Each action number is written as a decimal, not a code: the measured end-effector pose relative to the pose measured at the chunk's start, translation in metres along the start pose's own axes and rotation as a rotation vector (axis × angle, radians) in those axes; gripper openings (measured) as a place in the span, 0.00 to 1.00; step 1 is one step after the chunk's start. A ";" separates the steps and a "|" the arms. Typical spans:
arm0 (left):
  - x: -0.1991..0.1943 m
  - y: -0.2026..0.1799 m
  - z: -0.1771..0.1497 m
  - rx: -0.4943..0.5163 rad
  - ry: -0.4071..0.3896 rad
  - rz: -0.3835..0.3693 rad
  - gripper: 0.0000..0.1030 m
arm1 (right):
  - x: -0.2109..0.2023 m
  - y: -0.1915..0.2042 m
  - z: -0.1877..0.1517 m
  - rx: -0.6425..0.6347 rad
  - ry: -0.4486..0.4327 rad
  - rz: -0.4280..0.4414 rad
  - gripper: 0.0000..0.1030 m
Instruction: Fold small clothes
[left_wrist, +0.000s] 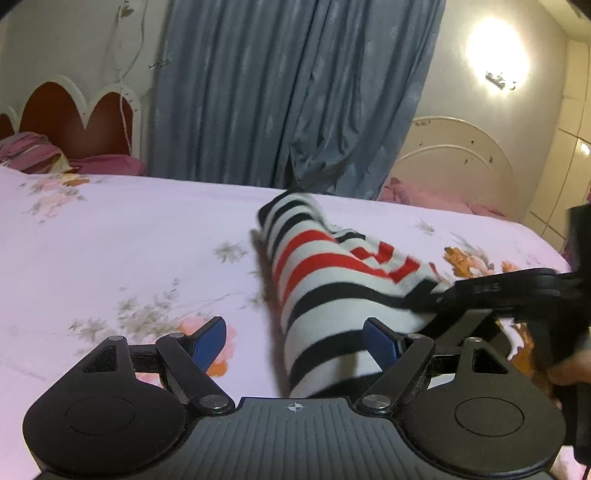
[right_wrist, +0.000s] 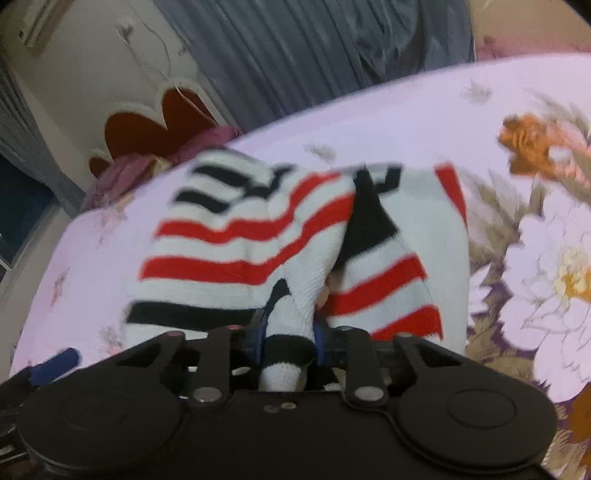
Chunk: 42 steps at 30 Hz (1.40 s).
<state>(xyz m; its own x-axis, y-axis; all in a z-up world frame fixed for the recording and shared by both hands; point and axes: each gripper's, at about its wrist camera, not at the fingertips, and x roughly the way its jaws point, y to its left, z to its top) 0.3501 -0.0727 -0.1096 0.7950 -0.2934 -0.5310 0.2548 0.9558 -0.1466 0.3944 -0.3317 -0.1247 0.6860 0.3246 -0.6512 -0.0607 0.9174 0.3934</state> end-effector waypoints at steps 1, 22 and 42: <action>0.003 -0.005 0.003 0.005 -0.005 -0.018 0.78 | -0.011 0.007 0.001 -0.050 -0.048 -0.026 0.22; 0.059 -0.033 -0.017 0.048 0.167 -0.104 0.81 | -0.052 -0.051 -0.030 0.102 -0.008 -0.104 0.39; 0.051 -0.030 -0.007 0.032 0.164 -0.106 0.81 | -0.087 -0.052 -0.046 0.127 -0.017 -0.127 0.31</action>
<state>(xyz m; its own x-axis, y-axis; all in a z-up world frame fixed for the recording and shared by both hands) 0.3788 -0.1162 -0.1378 0.6628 -0.3832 -0.6434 0.3519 0.9177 -0.1840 0.3046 -0.3973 -0.1181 0.6945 0.2032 -0.6902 0.1185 0.9139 0.3882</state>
